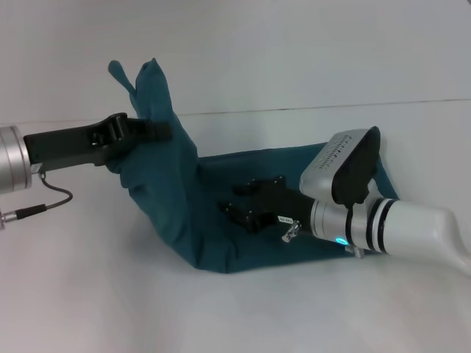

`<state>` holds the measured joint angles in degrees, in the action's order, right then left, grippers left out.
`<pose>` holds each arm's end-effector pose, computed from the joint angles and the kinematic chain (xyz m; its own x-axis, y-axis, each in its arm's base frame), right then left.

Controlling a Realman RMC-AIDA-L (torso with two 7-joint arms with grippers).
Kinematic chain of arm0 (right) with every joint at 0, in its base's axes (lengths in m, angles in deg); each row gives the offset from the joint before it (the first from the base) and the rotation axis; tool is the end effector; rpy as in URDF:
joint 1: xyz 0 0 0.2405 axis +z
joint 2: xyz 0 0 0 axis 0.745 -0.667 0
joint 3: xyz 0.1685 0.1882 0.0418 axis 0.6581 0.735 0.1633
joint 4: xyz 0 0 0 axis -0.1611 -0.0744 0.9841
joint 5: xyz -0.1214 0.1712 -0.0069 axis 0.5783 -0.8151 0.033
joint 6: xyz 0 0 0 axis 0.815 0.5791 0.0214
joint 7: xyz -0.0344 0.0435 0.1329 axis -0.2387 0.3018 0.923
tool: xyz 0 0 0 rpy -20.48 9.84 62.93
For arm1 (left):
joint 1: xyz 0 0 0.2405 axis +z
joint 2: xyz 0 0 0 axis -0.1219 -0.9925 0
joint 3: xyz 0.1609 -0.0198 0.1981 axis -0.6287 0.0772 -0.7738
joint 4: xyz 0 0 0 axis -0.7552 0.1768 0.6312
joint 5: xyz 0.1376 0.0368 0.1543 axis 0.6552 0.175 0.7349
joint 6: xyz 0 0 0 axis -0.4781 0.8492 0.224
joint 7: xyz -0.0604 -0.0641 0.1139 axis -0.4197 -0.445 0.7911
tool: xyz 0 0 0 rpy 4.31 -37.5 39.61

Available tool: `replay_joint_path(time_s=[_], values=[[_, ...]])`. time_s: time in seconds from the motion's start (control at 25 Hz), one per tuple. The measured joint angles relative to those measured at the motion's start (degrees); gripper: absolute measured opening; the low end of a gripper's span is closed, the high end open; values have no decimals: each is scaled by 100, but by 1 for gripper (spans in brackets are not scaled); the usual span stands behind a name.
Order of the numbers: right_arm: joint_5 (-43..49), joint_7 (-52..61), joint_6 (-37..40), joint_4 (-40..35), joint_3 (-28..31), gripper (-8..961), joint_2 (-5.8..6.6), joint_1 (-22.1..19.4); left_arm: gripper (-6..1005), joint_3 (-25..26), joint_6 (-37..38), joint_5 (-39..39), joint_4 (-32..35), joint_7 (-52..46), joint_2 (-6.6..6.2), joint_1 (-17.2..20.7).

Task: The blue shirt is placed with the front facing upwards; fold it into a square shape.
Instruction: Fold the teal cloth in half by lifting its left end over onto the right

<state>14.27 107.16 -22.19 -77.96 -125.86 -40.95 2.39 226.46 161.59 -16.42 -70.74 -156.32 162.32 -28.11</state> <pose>0.2229 0.3891 -0.1177 0.8665 -0.2758 -0.4161 -0.4561 -0.7762 -0.4353 -0.1977 0.3798 0.0371 0.2086 0.7904 0.5760 0.8967 -0.3897 0.2100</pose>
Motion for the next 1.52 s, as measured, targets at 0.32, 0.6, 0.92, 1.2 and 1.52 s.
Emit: replay_joint_path(time_s=[0.32, 0.6, 0.92, 1.2, 1.52], values=[[-10, -147, 0, 145, 123, 413, -3, 86, 77, 68, -130, -4, -5, 54, -95, 142], [-10, -147, -7, 150, 199, 413, 39, 22, 77, 138, -274, -10, 25, 175, -163, 333], [-9, -105, -54, 106, 237, 412, 62, -124, 78, 446, -292, -14, 210, 377, -261, 465], [-9, -98, -53, 39, 385, 413, 106, -291, 78, 625, -385, -17, 526, 550, -429, 589], [-9, -76, 0, -97, 517, 413, 115, -423, 78, 737, -551, -7, 810, 700, -572, 824]])
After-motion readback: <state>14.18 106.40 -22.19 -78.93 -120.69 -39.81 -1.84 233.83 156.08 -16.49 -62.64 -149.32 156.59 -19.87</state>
